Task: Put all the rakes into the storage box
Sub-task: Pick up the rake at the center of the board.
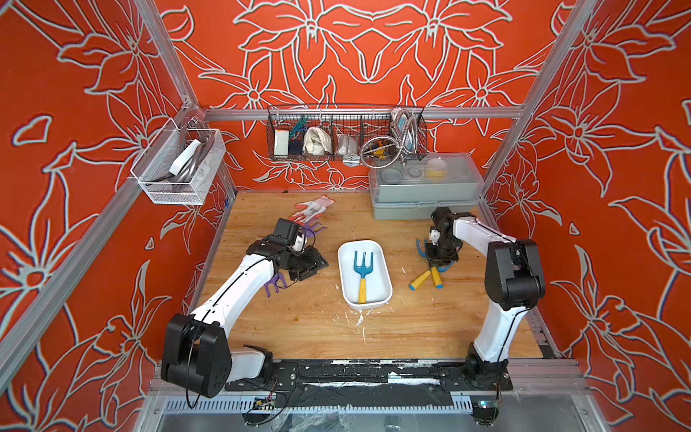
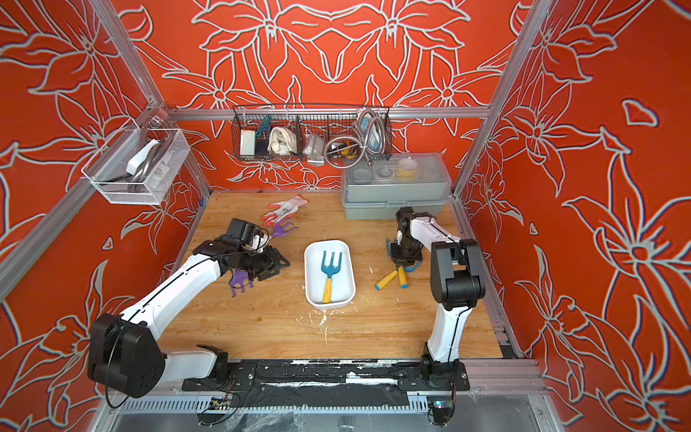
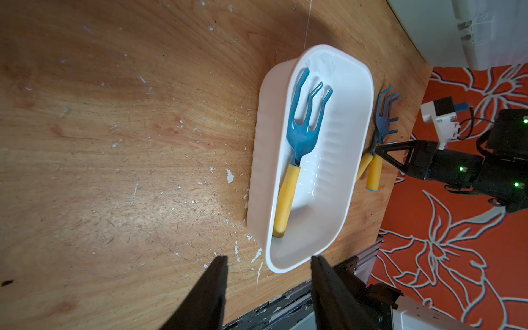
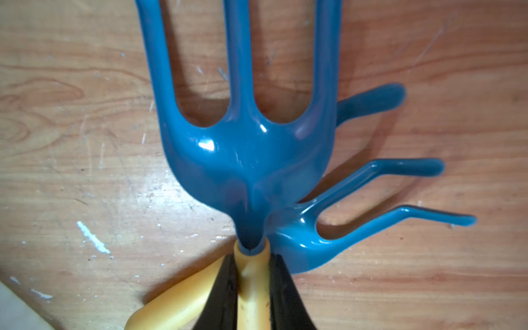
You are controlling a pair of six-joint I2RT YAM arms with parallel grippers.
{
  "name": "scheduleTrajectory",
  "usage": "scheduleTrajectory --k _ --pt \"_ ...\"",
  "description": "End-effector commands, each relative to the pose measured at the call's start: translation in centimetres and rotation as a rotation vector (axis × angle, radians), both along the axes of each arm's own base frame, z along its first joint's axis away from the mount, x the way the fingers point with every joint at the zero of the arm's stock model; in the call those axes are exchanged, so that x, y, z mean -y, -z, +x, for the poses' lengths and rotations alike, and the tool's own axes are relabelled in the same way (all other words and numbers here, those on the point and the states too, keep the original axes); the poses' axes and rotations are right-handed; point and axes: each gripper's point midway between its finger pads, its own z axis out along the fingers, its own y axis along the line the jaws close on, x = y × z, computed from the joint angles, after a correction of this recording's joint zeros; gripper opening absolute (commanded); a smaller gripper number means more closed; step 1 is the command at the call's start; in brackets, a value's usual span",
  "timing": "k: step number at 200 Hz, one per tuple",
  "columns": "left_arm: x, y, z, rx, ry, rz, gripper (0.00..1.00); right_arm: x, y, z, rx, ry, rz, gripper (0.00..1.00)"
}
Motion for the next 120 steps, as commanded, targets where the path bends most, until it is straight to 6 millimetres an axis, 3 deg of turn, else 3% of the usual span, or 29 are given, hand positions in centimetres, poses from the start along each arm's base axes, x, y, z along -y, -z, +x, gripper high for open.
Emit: scheduleTrajectory --k 1,39,58,84,120 --pt "-0.1 -0.7 -0.1 0.016 -0.002 -0.008 0.5 -0.4 -3.0 0.2 0.061 0.008 0.01 0.08" --pt "-0.1 -1.0 -0.1 0.021 -0.007 -0.012 0.5 -1.3 -5.8 0.1 0.114 0.029 0.072 0.03" --pt "-0.3 -1.1 -0.3 0.023 -0.012 -0.01 0.5 -2.9 -7.4 -0.2 0.144 0.037 0.131 0.02" --pt "-0.5 -1.1 -0.7 0.023 -0.026 -0.004 0.5 -6.2 -9.6 -1.1 0.178 0.035 0.216 0.0" --pt "-0.9 -0.8 -1.6 0.013 -0.041 0.003 0.5 -12.6 -11.8 -3.0 0.216 -0.011 0.312 0.0"
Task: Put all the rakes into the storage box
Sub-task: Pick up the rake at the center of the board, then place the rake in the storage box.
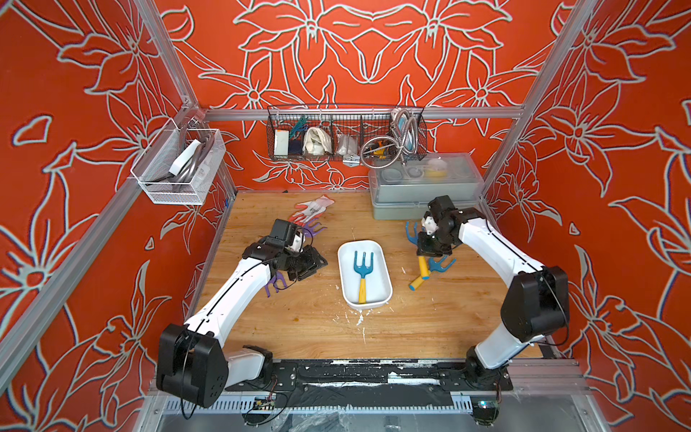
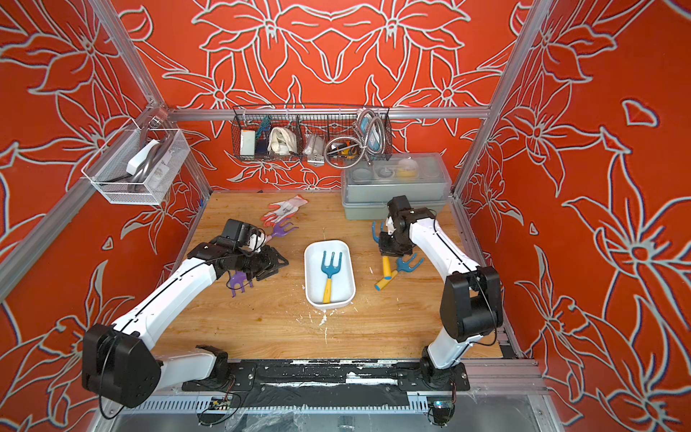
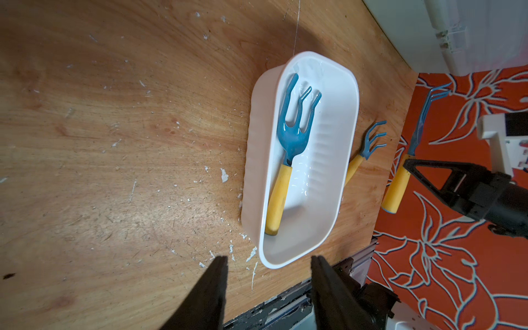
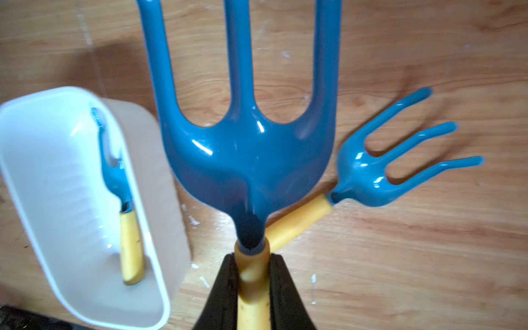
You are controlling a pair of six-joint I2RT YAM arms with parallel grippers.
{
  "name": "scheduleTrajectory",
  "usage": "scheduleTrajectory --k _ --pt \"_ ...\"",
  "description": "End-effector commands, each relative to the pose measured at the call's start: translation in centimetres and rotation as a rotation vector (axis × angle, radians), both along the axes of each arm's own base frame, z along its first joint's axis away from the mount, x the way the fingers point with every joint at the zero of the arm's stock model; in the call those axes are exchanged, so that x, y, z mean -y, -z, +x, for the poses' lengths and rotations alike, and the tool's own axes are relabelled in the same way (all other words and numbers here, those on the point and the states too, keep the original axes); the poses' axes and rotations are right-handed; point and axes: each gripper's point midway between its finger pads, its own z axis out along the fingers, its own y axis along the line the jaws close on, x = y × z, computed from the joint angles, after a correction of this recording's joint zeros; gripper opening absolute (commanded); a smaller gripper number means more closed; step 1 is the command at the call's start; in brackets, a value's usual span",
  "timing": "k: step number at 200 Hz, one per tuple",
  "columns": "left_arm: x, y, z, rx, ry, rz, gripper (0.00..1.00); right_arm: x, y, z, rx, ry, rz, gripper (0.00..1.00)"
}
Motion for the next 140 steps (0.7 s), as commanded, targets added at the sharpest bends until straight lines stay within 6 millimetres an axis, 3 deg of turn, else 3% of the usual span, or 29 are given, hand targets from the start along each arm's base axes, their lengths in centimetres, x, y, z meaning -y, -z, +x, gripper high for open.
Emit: scheduleTrajectory --k 1,28,64,140 --pt "-0.6 0.5 -1.1 -0.026 -0.022 0.011 0.5 -4.2 -2.1 -1.2 0.012 0.006 0.105 0.0" --pt "-1.0 0.6 -1.9 -0.031 -0.034 0.016 0.5 -8.0 -2.3 -2.9 -0.004 -0.017 0.171 0.0" --pt "-1.3 0.8 -3.2 -0.039 -0.055 0.009 0.5 -11.4 -2.1 -4.7 -0.011 -0.024 0.233 0.0" --pt "-2.0 1.1 -5.5 -0.043 -0.08 0.011 0.5 -13.5 0.0 -6.3 -0.031 -0.085 0.177 0.05"
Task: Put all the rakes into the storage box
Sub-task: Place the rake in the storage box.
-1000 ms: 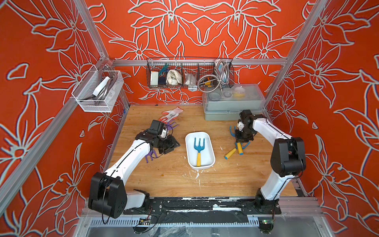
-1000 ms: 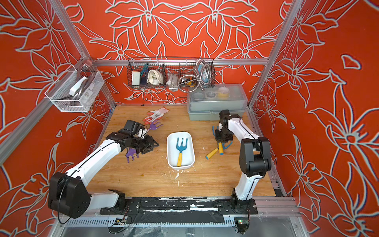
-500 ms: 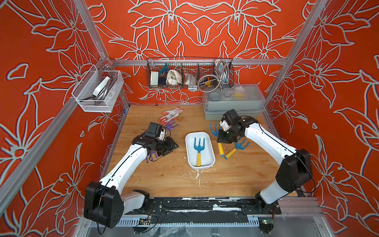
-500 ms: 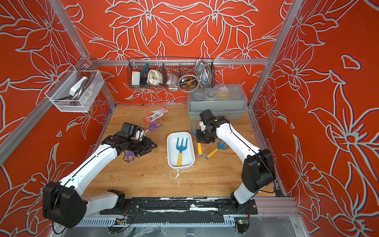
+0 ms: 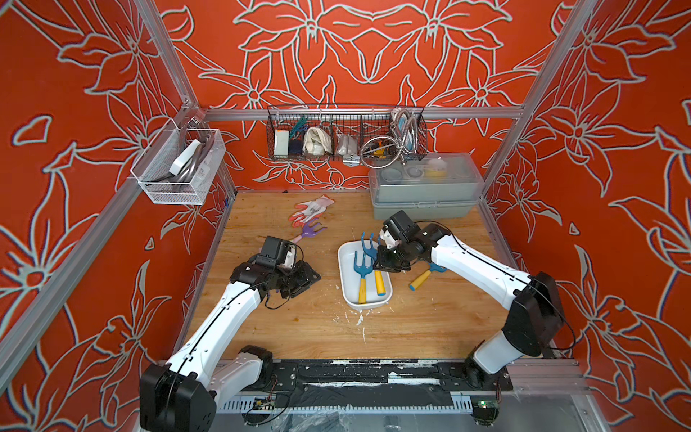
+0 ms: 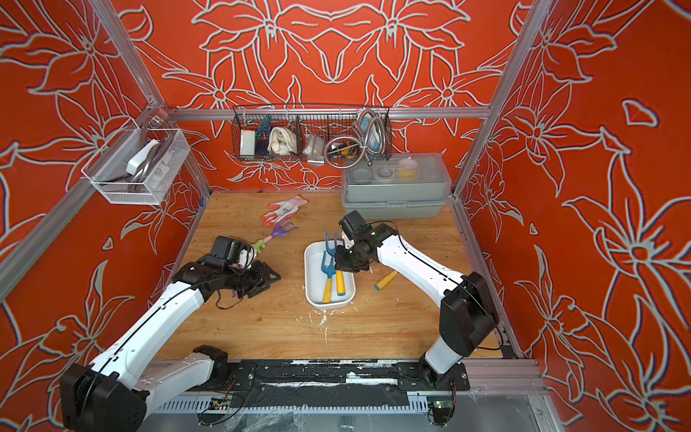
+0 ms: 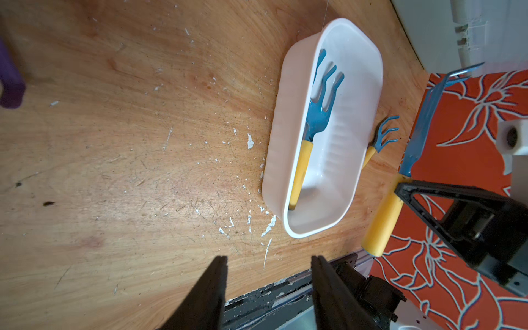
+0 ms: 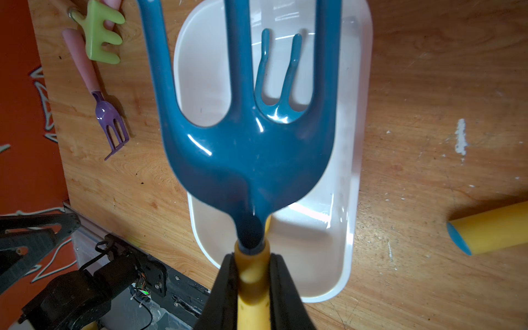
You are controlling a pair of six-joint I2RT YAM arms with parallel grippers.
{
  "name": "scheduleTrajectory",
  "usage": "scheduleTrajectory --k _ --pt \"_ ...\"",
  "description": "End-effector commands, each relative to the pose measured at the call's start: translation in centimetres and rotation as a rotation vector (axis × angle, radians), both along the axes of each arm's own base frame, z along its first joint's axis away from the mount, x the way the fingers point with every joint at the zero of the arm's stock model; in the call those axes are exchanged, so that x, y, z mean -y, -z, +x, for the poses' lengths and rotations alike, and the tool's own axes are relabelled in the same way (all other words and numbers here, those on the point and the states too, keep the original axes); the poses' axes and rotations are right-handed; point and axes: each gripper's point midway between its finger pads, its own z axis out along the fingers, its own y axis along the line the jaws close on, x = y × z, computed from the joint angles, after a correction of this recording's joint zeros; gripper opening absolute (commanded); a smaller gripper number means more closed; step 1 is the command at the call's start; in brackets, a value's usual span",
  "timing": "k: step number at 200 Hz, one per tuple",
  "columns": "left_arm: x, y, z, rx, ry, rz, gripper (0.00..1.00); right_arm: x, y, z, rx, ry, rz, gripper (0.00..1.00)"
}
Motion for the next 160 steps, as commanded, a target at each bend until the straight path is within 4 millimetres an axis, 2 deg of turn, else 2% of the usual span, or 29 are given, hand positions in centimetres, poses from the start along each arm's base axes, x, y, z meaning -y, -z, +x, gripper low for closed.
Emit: scheduleTrajectory --k 1,38,69,94,121,160 --pt "-0.5 0.3 -0.7 -0.017 -0.019 0.008 0.5 -0.1 1.2 0.0 -0.008 0.013 -0.028 0.05" --pt "-0.5 0.2 -0.8 -0.015 -0.016 0.008 0.5 -0.2 2.0 0.3 -0.01 0.009 -0.053 0.12" --pt "-0.5 0.1 -0.6 -0.011 -0.017 0.011 0.51 -0.2 1.9 0.6 0.0 0.007 -0.059 0.33" --pt "-0.5 0.2 -0.5 -0.011 -0.019 0.012 0.51 -0.2 1.3 0.9 0.027 -0.001 -0.059 0.44" --pt "-0.3 0.2 0.0 -0.01 -0.016 0.008 0.51 0.0 0.6 1.2 0.052 -0.006 -0.067 0.45" --pt "0.1 -0.1 1.1 -0.006 -0.002 0.004 0.51 1.2 -0.1 1.9 0.083 0.021 -0.09 0.43"
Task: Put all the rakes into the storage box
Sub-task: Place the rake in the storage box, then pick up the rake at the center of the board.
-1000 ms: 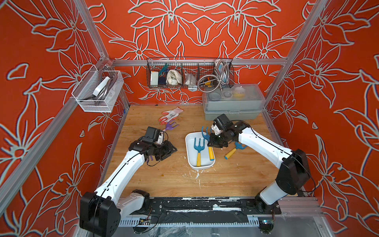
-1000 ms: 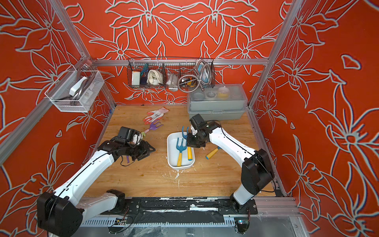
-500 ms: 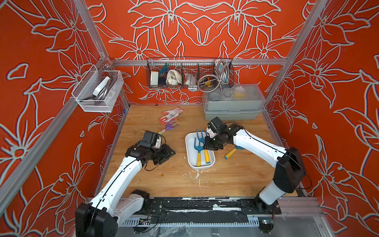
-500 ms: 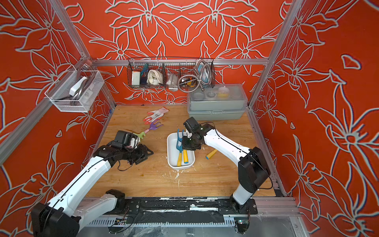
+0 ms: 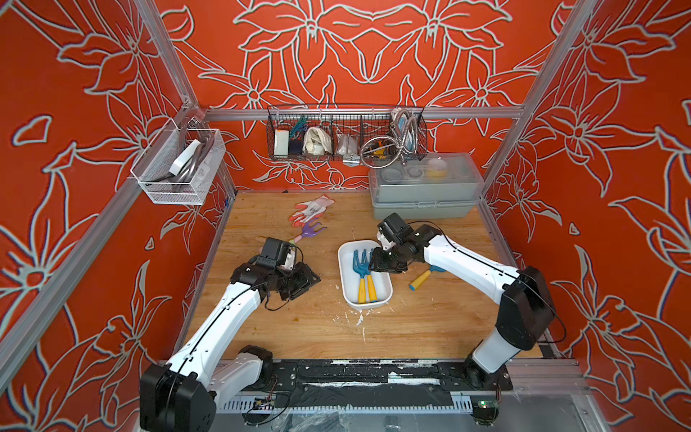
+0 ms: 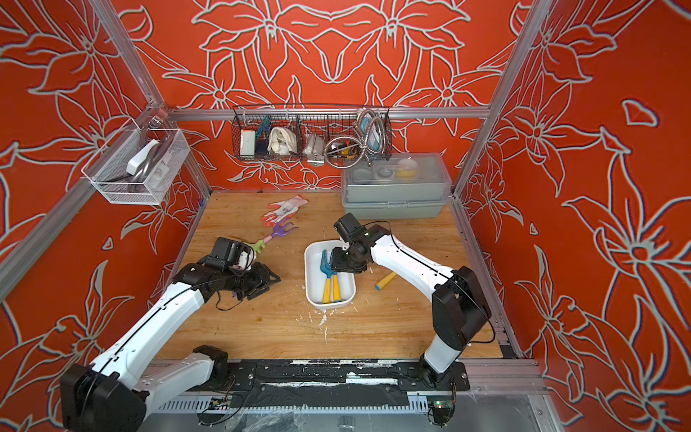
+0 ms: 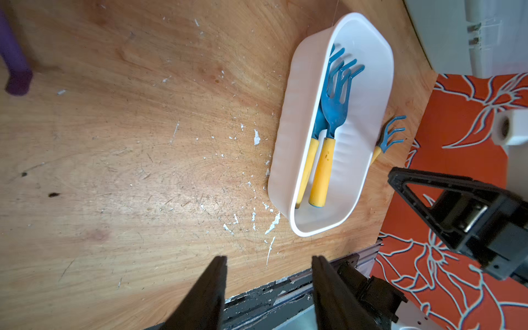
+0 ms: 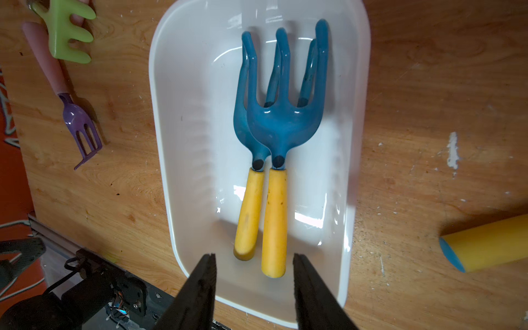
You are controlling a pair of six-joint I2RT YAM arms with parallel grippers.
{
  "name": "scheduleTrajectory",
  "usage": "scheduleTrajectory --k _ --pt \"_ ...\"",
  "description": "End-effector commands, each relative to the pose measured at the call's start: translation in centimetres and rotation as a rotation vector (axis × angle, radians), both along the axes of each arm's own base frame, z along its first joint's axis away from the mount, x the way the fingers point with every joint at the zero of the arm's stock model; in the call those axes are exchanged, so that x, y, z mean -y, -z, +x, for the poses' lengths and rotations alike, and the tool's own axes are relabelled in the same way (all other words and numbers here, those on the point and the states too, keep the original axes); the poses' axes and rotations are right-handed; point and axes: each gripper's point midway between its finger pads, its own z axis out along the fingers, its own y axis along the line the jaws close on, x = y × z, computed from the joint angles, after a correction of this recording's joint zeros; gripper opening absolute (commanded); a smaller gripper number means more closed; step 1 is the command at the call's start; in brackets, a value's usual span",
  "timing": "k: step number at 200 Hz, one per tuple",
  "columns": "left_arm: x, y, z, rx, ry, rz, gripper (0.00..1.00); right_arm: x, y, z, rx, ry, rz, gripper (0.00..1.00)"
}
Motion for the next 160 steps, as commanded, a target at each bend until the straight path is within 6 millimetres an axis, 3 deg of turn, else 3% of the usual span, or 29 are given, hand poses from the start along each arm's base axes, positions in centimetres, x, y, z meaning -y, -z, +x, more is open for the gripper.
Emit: scheduleTrajectory --k 1,30,71,107,160 --pt "0.2 -0.9 1.2 0.033 0.006 -0.004 0.51 1.1 -1.8 0.8 0.059 0.015 -0.018 0.43" --pt "0.5 -1.2 2.1 0.043 0.017 -0.012 0.51 2.6 -2.0 1.5 0.069 0.055 -0.043 0.39" --pt "1.5 -1.3 3.0 0.047 0.043 -0.054 0.49 5.4 -2.0 2.6 0.071 0.133 -0.067 0.44" --pt "2.0 -1.0 3.5 0.042 0.05 -0.079 0.49 8.8 -1.0 3.2 0.045 0.245 -0.106 0.53" --pt "3.0 -0.8 3.9 0.036 0.073 -0.09 0.49 13.2 1.3 3.2 -0.008 0.385 -0.172 0.54"
